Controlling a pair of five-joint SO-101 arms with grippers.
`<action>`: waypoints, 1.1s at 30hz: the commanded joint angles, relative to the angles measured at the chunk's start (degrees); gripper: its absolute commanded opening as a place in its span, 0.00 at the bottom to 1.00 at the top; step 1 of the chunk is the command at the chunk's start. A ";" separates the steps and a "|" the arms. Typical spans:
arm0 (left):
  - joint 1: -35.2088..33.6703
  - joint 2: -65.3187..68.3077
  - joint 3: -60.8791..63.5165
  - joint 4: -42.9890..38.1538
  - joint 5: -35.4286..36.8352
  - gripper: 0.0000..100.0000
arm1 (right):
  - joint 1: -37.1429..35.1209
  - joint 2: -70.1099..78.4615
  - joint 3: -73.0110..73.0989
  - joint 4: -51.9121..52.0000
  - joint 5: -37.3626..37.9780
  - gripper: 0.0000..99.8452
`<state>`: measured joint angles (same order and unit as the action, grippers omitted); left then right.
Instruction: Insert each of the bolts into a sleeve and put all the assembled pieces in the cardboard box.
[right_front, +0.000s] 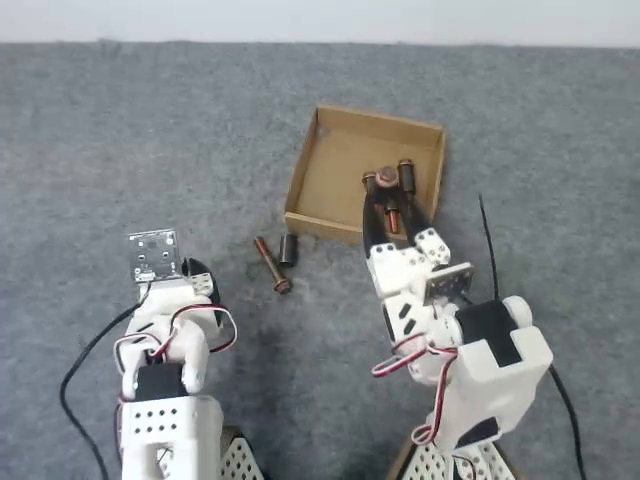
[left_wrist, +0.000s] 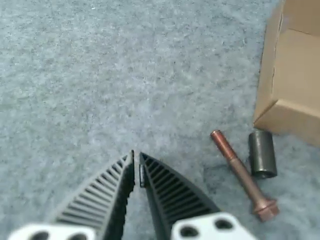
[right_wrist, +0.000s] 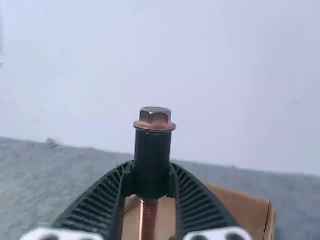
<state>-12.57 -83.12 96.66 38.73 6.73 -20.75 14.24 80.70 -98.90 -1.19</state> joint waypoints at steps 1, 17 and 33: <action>-0.18 -1.41 0.22 -3.96 -0.88 0.01 | 0.40 -2.59 -6.59 0.66 6.24 0.01; -0.18 -1.41 0.22 -4.04 -1.14 0.01 | 0.31 -3.03 -26.20 33.80 9.32 0.01; -0.18 -1.41 0.22 -4.13 -1.23 0.01 | 0.22 -3.12 -41.67 73.98 9.32 0.01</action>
<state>-12.57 -83.12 97.63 36.35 6.46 -20.84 14.42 45.36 -32.79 6.90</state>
